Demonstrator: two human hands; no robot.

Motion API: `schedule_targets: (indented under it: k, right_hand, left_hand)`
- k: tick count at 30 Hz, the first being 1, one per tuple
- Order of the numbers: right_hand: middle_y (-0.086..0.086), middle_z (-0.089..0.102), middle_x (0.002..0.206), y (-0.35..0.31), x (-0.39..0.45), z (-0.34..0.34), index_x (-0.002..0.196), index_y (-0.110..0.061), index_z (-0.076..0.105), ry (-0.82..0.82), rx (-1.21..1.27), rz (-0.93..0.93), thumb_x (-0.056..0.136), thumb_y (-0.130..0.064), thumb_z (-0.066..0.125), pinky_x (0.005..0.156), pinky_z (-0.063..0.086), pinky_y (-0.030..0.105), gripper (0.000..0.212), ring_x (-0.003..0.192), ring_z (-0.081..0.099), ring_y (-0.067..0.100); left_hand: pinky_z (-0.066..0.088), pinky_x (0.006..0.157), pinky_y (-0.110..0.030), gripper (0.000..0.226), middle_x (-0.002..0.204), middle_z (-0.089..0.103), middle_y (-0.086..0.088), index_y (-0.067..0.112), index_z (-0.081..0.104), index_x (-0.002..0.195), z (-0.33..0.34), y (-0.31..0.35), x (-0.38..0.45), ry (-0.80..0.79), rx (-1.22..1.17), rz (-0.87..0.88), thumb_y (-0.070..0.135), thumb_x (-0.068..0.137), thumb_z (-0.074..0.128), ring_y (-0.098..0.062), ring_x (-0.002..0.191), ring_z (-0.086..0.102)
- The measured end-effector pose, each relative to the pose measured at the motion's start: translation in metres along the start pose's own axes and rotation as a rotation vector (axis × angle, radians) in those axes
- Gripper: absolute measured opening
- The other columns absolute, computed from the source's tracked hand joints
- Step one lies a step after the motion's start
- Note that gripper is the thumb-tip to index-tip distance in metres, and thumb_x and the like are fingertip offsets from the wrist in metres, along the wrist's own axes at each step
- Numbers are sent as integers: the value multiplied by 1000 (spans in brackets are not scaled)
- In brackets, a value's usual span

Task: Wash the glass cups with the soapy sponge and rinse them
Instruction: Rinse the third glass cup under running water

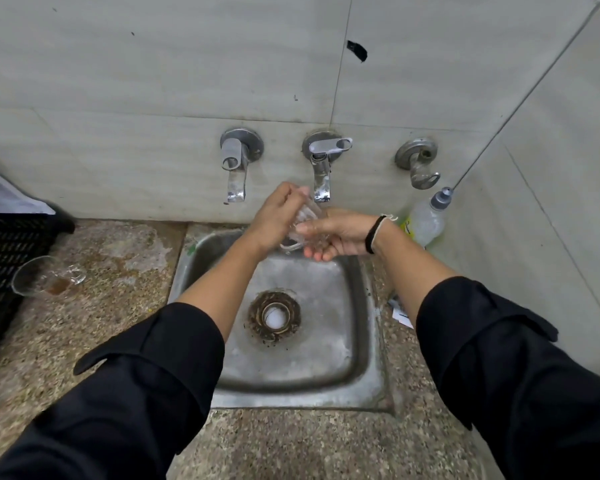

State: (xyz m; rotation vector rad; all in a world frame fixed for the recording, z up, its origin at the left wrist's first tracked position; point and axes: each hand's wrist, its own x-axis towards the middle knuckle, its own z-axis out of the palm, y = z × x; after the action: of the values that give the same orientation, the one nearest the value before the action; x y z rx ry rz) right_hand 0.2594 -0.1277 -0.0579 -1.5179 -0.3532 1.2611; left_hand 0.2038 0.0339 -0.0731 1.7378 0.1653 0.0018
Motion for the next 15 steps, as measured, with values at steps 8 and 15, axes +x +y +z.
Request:
schedule_targets:
  k: [8, 15]
  right_hand:
    - [16, 60, 75, 23, 22, 31, 117, -24, 51, 256, 180, -257, 94, -47, 60, 51, 58, 31, 34, 53, 62, 25]
    - [16, 68, 107, 46, 34, 42, 130, -9, 57, 418, 527, -404, 92, -45, 65, 72, 55, 35, 52, 86, 66, 24]
  left_hand:
    - [56, 70, -40, 69, 82, 75, -13, 4, 73, 83, 19, -5, -8, 480, -407, -251, 71, 69, 80, -27, 72, 70]
    - [59, 72, -34, 19, 100, 77, -12, 11, 74, 114, 28, -37, -8, 491, -571, -262, 9, 101, 61, -22, 81, 69]
